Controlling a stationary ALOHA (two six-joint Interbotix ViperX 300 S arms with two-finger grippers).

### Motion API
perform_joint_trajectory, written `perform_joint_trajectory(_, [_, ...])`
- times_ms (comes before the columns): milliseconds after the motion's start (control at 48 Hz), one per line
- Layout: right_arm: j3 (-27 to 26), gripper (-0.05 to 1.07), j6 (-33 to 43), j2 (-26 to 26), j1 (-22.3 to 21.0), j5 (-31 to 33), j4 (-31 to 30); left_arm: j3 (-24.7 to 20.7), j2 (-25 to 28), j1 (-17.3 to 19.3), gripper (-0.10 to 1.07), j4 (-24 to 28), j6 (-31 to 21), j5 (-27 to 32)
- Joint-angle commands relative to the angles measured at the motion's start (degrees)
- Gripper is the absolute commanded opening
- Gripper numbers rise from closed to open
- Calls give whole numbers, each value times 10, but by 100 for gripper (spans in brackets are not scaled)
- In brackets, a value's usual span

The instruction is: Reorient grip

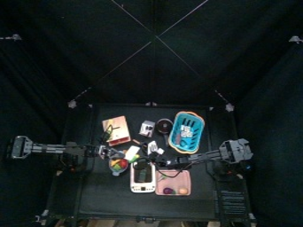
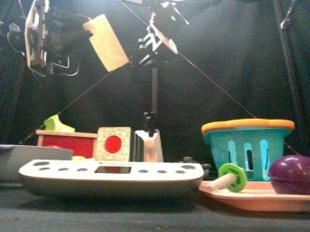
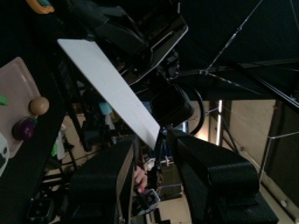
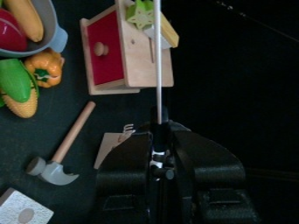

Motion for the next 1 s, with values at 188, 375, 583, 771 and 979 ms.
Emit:
perform_joint_trajectory(188, [14,49,4,-35,11,-5,105,-10,-23,25,73,60,29,1])
perform_joint_trajectory(375, [39,48,58,-66,12,-39,168,-29,-33,34,73,152,109,16])
perform_joint_trajectory(583, [91,49,160,-113,18,-80,137,-35,-35,37,73,167,178,48])
perform_joint_trajectory(771, [98,49,246,-132,19,-90,156,-43,-47,43,73,194,279,59])
perform_joint_trajectory(979, [81,49,282,-134,19,-90,229,-47,-54,40,73,196,423,95])
